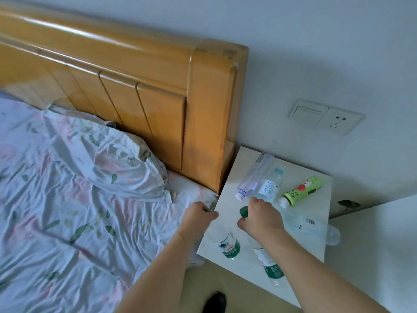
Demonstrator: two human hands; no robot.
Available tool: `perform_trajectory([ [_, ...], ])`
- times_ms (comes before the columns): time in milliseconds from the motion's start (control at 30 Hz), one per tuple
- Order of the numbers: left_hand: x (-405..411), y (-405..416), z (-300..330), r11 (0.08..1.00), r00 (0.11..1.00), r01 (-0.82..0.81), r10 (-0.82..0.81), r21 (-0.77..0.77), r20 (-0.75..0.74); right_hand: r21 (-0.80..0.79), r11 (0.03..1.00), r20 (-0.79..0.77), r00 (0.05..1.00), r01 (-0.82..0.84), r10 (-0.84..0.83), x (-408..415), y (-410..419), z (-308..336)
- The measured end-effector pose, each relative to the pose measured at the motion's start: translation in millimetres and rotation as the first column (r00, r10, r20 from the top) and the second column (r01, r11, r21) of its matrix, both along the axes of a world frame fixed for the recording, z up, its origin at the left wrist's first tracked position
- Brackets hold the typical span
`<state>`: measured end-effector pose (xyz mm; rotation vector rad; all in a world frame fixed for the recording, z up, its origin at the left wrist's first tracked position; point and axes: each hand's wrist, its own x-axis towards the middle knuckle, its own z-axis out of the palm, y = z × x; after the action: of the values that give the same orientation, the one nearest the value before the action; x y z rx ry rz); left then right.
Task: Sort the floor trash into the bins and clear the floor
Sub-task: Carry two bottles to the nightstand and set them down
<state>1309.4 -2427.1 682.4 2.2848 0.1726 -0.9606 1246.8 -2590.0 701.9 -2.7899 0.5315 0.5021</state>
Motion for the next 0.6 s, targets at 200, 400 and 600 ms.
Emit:
perform_trajectory([
  [200,-65,62,129,0.995,0.955,-0.037,0.007,0.094,0.298,0.122,0.968,0.176,0.965,-0.217,0.194,-32,48,111],
  [400,-151,178,215,0.960,0.887,-0.213,0.112,0.181,0.448,0.185,0.833,0.294,0.838,-0.522,0.460,-58,159,187],
  [600,-280,324,260,0.859,0.800,-0.460,0.292,0.224,0.525,0.192,0.575,0.423,0.596,-0.795,0.683,-127,302,233],
])
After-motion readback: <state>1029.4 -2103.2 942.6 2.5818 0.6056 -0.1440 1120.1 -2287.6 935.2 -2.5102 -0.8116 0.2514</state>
